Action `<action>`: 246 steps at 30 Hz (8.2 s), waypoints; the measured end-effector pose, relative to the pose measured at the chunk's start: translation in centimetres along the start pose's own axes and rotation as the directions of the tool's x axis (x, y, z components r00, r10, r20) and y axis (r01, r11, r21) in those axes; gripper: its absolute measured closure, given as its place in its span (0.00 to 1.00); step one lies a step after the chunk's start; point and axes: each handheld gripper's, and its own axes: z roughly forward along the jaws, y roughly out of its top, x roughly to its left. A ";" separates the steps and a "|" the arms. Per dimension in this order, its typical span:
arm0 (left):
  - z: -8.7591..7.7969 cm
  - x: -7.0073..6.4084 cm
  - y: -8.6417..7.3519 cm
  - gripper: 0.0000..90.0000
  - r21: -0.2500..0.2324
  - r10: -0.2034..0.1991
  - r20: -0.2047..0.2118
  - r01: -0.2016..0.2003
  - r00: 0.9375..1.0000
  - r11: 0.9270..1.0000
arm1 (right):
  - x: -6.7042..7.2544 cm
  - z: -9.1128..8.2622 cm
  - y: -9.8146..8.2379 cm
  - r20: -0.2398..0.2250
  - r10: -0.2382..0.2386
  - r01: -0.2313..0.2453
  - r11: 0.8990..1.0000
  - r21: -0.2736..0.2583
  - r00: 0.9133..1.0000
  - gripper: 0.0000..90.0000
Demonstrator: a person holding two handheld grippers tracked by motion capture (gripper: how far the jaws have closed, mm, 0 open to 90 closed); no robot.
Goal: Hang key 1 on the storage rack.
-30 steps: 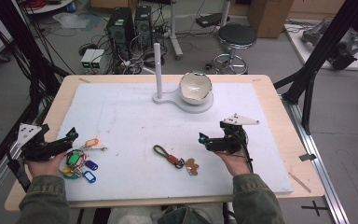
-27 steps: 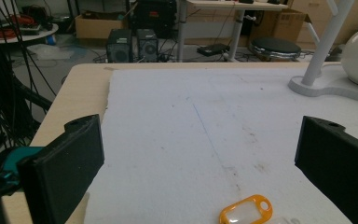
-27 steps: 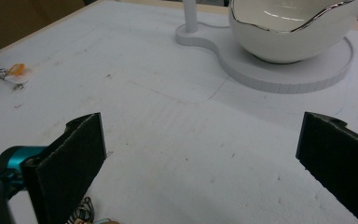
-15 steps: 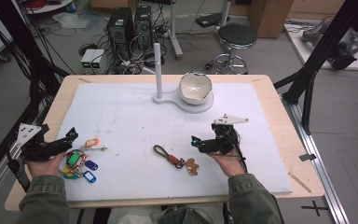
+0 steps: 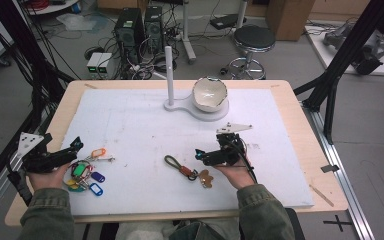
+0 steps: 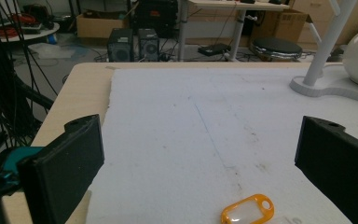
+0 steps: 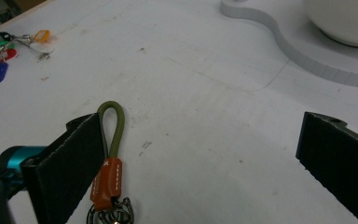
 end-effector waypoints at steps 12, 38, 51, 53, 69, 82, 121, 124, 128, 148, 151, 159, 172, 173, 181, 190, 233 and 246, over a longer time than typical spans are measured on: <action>0.0 0.0 0.0 0.02 0.002 0.000 0.005 0.000 1.000 1.000 | 1.3 1.8 0.0 -0.039 -0.037 0.040 0.997 0.073 0.999 0.00; 0.0 0.0 0.0 0.02 0.001 -0.003 0.009 0.003 1.000 1.000 | 2.9 3.8 -0.5 -0.118 -0.075 0.094 0.982 0.165 0.990 0.04; 0.1 0.0 0.0 0.02 0.006 0.001 0.011 -0.001 1.000 1.000 | 3.6 4.8 -0.9 -0.135 -0.091 0.118 0.970 0.212 0.987 0.07; 0.1 0.0 0.0 0.02 0.007 0.001 0.011 -0.001 1.000 1.000 | 3.7 5.0 -0.9 -0.135 -0.099 0.128 0.966 0.226 0.986 0.09; 0.2 0.0 -0.1 0.02 0.011 0.002 0.014 -0.002 1.000 1.000 | 4.2 5.3 -1.2 -0.166 -0.116 0.156 0.955 0.252 0.979 0.32; 0.2 0.0 -0.1 0.02 0.012 -0.001 0.017 0.001 1.000 1.000 | 4.6 5.4 -1.3 -0.188 -0.117 0.169 0.942 0.292 0.975 0.70; 0.2 0.0 0.0 0.02 0.011 -0.001 0.017 0.001 1.000 1.000 | 3.8 3.7 0.0 -0.218 -0.007 0.066 0.962 0.266 0.976 0.83; 0.2 0.0 -0.1 0.02 0.010 -0.002 0.016 0.001 1.000 1.000 | 3.5 3.4 0.2 -0.216 0.018 0.039 0.966 0.255 0.976 0.83; 0.1 0.0 0.0 0.02 0.009 -0.001 0.018 0.001 1.000 1.000 | 2.9 3.1 0.5 -0.224 0.056 -0.001 0.971 0.241 0.973 0.83; 0.2 0.0 -0.1 0.02 0.010 0.000 0.019 0.000 1.000 1.000 | 0.3 0.8 3.4 -0.220 0.148 -0.116 0.982 0.150 0.964 0.83; 0.2 0.0 -0.1 0.02 0.012 0.003 0.019 -0.004 1.000 1.000 | -0.1 0.5 4.1 -0.221 0.151 -0.122 0.983 0.139 0.964 0.83; 0.2 0.0 -0.1 0.02 0.013 0.003 0.018 -0.003 1.000 1.000 | -0.7 0.3 5.8 -0.215 0.151 -0.129 0.985 0.112 0.965 0.83; 0.2 0.0 -0.1 0.02 0.013 0.003 0.018 -0.003 1.000 1.000 | -0.8 0.7 8.3 -0.224 0.126 -0.107 0.990 0.092 0.966 0.83; 0.2 0.0 -0.1 0.02 0.013 0.003 0.017 -0.003 1.000 1.000 | -0.8 0.7 8.3 -0.224 0.126 -0.107 0.990 0.092 0.966 0.83; 0.2 0.0 -0.1 0.02 0.013 0.001 0.019 -0.001 1.000 1.000 | -0.9 0.8 10.3 -0.220 0.122 -0.105 0.991 0.086 0.968 0.83; 0.2 0.1 -0.1 0.02 0.013 0.003 0.019 -0.003 1.000 1.000 | -0.8 0.9 12.1 -0.213 0.113 -0.098 0.992 0.081 0.971 0.83; 0.3 0.2 -0.1 0.02 0.013 -0.005 0.019 0.005 1.000 1.000 | -2.6 2.0 19.6 -0.132 0.109 -0.106 0.994 0.035 0.985 0.83; 0.3 0.2 -0.1 0.02 0.015 -0.005 0.023 0.004 1.000 1.000 | -3.3 3.6 20.5 -0.076 0.119 -0.115 0.992 0.048 0.990 0.83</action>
